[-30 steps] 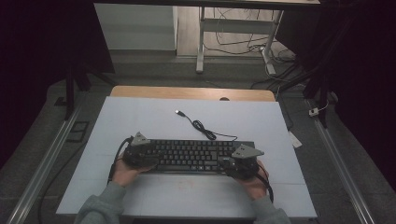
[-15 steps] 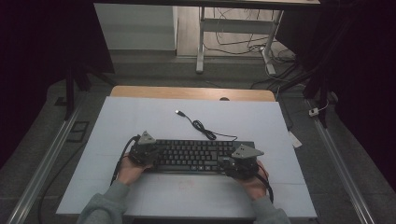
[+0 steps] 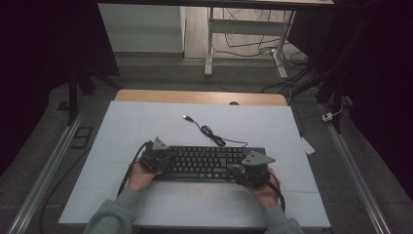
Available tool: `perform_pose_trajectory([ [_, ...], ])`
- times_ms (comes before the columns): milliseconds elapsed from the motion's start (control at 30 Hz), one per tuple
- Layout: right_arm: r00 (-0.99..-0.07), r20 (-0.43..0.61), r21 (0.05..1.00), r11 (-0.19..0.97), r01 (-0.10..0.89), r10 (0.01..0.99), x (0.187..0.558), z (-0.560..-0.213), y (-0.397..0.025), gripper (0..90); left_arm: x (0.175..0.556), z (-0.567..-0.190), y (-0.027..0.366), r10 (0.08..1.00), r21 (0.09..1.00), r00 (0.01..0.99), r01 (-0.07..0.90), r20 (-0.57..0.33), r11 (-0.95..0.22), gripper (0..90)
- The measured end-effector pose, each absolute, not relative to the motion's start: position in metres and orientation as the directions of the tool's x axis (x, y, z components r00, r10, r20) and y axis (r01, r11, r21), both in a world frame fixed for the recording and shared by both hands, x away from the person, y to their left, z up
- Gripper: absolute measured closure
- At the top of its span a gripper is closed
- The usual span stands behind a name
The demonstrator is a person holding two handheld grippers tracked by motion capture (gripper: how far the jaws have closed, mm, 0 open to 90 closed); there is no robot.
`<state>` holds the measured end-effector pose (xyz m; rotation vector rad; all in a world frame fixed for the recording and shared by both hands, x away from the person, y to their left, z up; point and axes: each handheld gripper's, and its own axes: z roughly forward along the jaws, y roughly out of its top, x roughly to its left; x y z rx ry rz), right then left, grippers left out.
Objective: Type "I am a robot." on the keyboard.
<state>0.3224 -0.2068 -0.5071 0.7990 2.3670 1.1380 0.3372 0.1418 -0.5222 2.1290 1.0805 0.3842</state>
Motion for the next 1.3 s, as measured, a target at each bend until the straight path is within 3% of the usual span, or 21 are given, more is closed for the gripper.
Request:
perform_pose_trajectory([
  [433, -0.757, -0.104, 0.798, 0.509, 0.324, 0.645, 0.322, -0.507, -0.207, 48.0, 0.337, -0.524, 0.14, 0.795, 0.7, 0.605, 0.588, -0.048, -0.405, 88.8],
  [767, -0.756, -0.1, 0.804, 0.5, 0.322, 0.647, 0.322, -0.506, -0.208, 48.0, 0.33, -0.51, 0.152, 0.796, 0.757, 0.599, 0.559, -0.088, -0.337, 88.5],
  [1067, -0.757, -0.095, 0.807, 0.496, 0.322, 0.646, 0.322, -0.506, -0.208, 48.0, 0.32, -0.499, 0.162, 0.796, 0.765, 0.596, 0.561, -0.11, -0.315, 51.5],
  [1300, -0.759, -0.098, 0.806, 0.499, 0.319, 0.643, 0.321, -0.506, -0.207, 48.0, 0.316, -0.497, 0.165, 0.792, 0.762, 0.598, 0.567, -0.121, -0.312, 42.8],
])
